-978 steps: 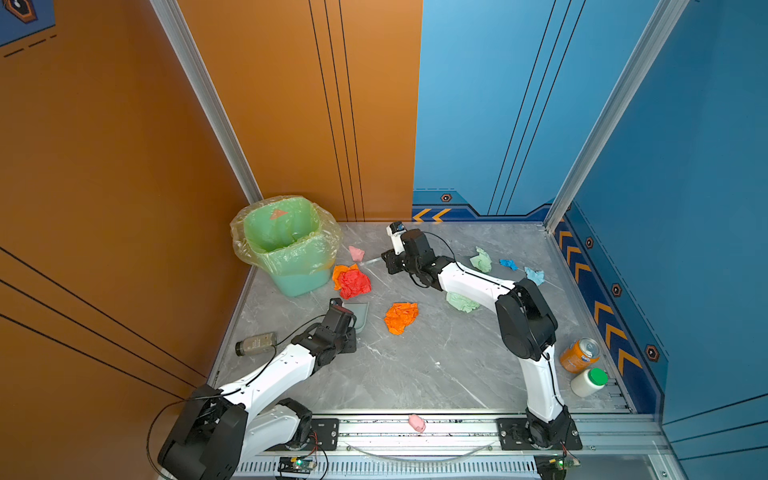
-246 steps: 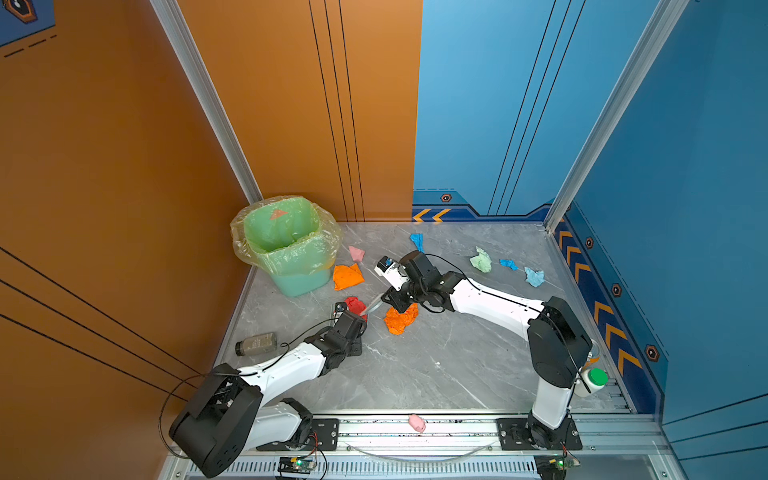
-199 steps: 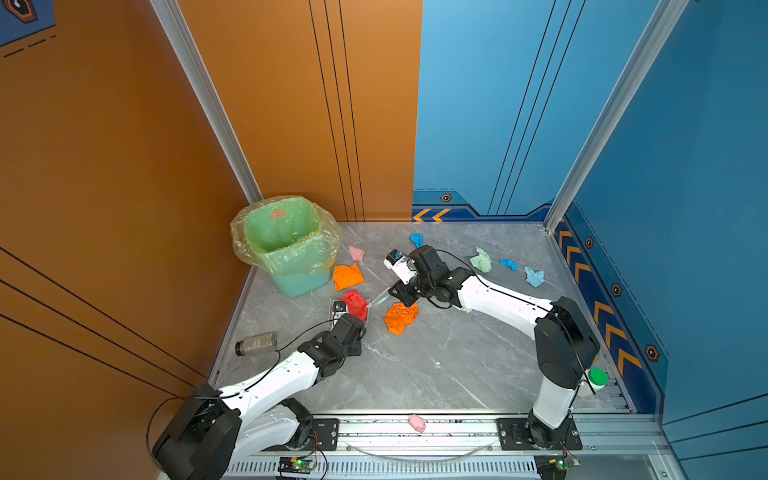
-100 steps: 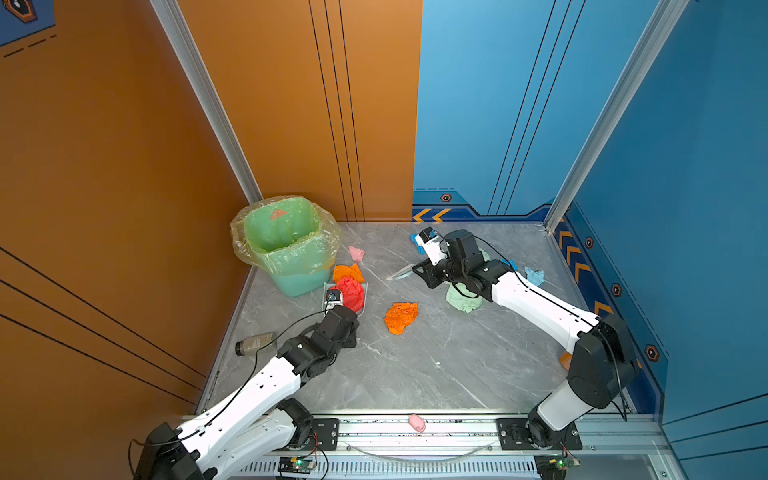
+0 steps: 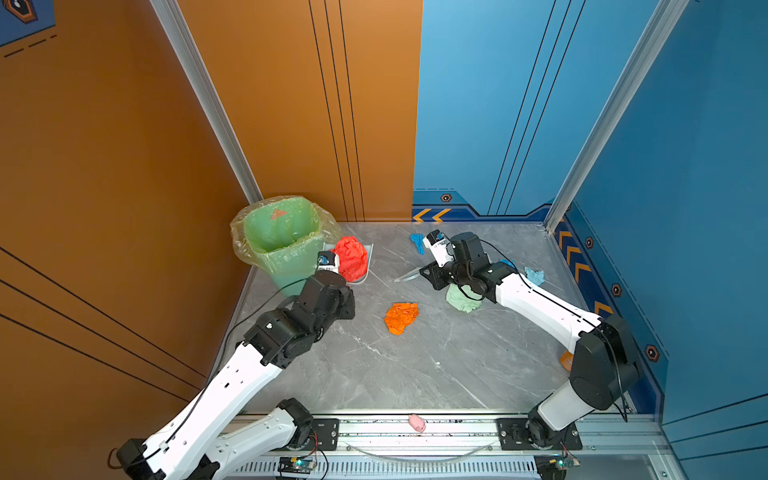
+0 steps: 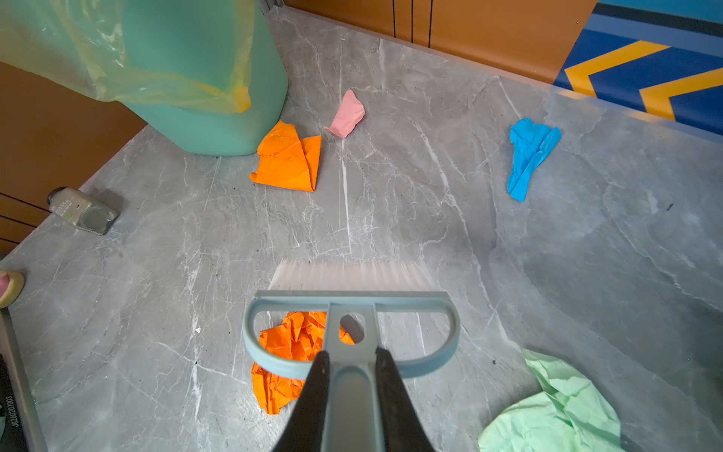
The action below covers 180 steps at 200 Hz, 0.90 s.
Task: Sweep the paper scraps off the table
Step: 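Raise the dustpan over the green bin with the left gripper and tip it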
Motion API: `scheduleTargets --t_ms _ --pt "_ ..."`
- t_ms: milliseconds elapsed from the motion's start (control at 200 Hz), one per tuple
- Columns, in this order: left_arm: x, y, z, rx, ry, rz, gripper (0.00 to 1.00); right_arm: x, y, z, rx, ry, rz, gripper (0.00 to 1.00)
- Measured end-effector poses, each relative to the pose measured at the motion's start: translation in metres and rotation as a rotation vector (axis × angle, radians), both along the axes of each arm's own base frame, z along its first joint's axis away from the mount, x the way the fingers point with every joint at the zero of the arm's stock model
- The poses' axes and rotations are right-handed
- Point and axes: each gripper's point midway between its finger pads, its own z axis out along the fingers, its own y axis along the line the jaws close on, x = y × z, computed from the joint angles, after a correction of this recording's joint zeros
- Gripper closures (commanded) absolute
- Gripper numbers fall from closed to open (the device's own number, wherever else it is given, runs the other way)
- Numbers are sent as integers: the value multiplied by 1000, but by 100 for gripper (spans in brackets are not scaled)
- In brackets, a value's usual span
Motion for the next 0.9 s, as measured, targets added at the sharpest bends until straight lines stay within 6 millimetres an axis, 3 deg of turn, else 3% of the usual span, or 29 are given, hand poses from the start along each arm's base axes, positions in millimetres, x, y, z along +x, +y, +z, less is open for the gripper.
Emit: scheduleTargets --t_ms 125,270,901 --pt "2 8 36 -14 -52 13 100 0 0 0 2 2 2 100" --pt "13 27 55 1 -68 74 100 -1 1 -1 9 11 1 100" --pt "87 125 61 38 29 341 100 -7 1 -11 17 44 4 100"
